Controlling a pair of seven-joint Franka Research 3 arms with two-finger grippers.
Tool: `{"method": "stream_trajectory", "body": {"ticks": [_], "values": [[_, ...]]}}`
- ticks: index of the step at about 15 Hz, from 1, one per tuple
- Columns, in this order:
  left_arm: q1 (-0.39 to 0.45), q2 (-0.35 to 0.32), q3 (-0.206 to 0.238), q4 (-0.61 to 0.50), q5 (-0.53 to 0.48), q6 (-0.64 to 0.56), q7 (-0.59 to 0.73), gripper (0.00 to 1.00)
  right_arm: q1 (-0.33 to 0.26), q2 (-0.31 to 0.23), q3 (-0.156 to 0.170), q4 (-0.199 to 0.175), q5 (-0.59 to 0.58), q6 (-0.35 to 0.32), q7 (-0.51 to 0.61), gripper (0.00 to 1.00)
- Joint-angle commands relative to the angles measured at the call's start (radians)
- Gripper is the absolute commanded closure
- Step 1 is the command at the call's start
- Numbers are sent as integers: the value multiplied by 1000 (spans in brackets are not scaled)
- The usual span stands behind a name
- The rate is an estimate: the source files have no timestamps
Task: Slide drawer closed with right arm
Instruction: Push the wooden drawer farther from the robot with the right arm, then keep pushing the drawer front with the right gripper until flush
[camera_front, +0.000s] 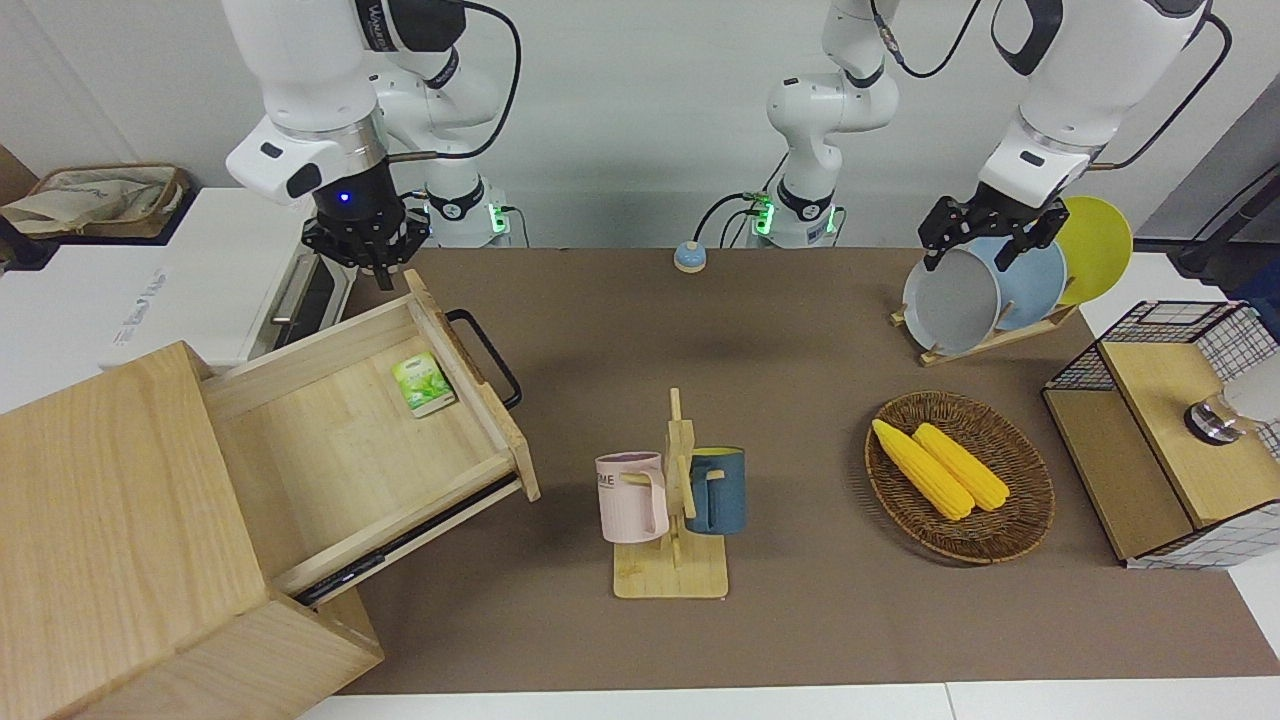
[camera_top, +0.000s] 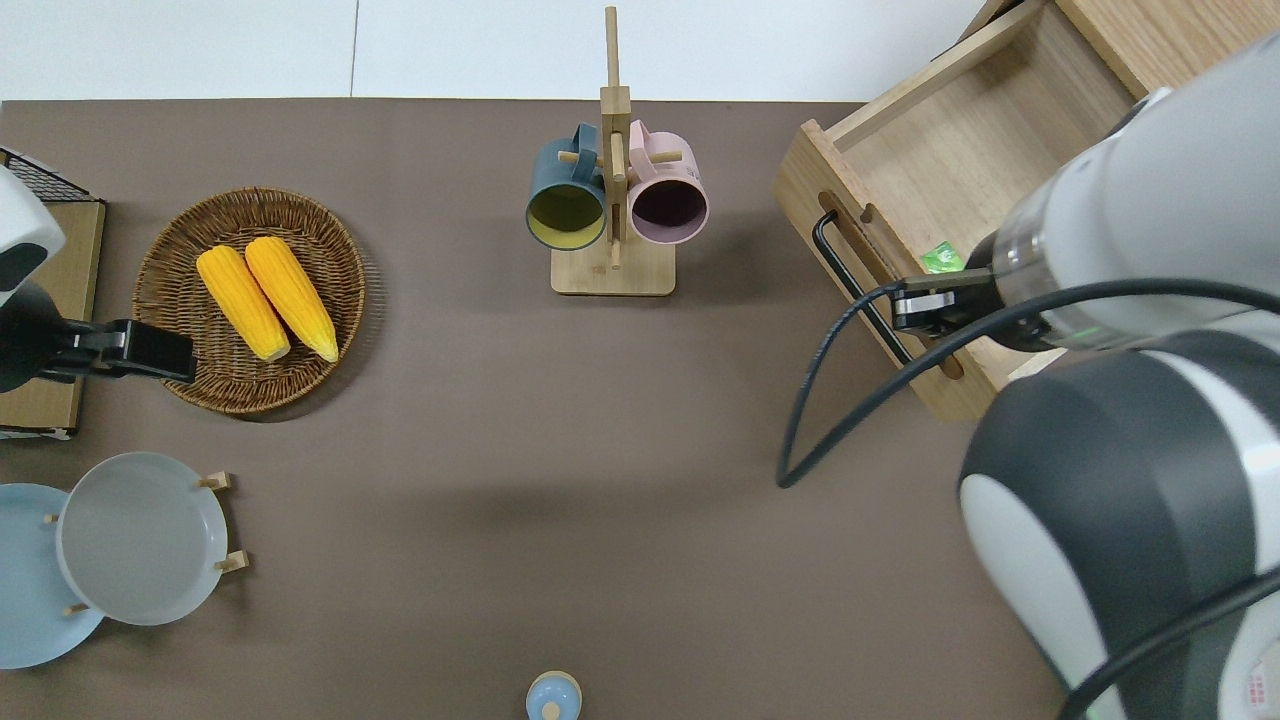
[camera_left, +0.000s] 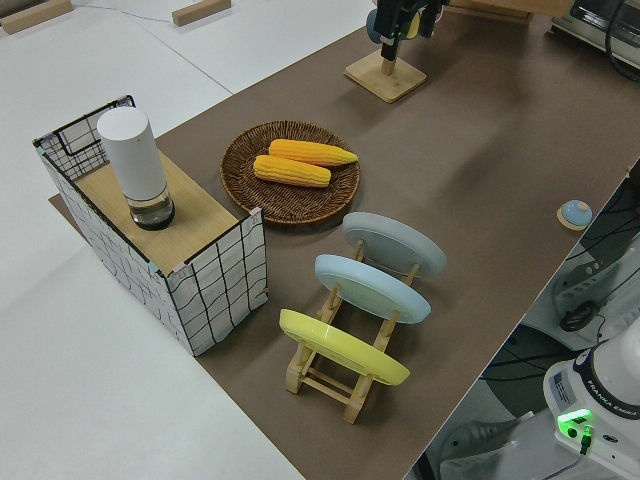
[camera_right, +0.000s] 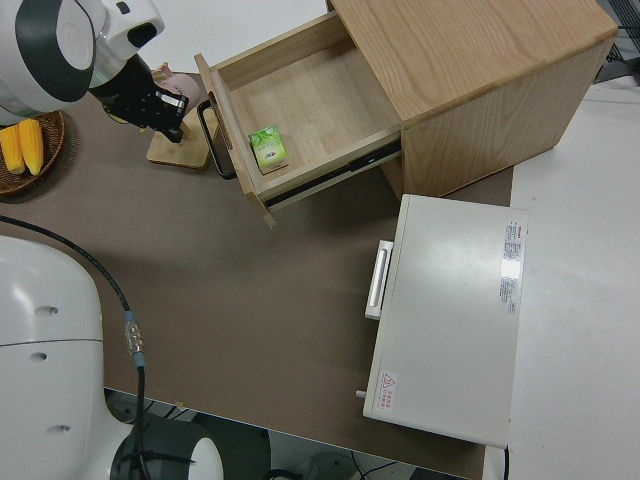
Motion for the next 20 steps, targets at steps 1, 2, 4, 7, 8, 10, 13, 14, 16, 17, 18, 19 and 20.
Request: {"method": "stream_trajectory", "body": {"ticks": [1, 2, 4, 7, 8, 10, 13, 14, 16, 17, 18, 19, 20], "values": [[5, 11, -7, 24, 17, -20, 10, 7, 47, 40, 2, -5, -17, 20, 206, 1000], [5, 11, -7, 26, 17, -20, 10, 7, 60, 51, 2, -7, -15, 21, 255, 1000], [5, 11, -7, 24, 17, -20, 10, 7, 76, 63, 1, -28, -14, 44, 346, 1000], [5, 11, -7, 26, 17, -20, 10, 7, 73, 67, 1, -104, 2, 110, 484, 1000], [5, 11, -7, 24, 17, -20, 10, 7, 73, 68, 1, -121, 3, 127, 508, 1000], [5, 11, -7, 26, 17, -20, 10, 7, 65, 73, 1, -148, 9, 150, 571, 1000], [5, 11, -7, 24, 17, -20, 10, 7, 48, 73, -4, -181, 58, 196, 668, 1000], [5, 11, -7, 24, 17, -20, 10, 7, 31, 73, -4, -192, 74, 219, 699, 1000], [5, 11, -7, 26, 17, -20, 10, 7, 18, 77, -6, -206, 101, 240, 734, 1000], [5, 11, -7, 26, 17, -20, 10, 7, 16, 85, -6, -206, 101, 247, 745, 1000], [5, 11, -7, 26, 17, -20, 10, 7, 16, 91, -9, -206, 101, 253, 759, 1000], [5, 11, -7, 24, 17, -20, 10, 7, 16, 97, -10, -206, 101, 257, 768, 1000], [5, 11, -7, 26, 17, -20, 10, 7, 16, 103, -10, -206, 97, 262, 769, 1000]]}}
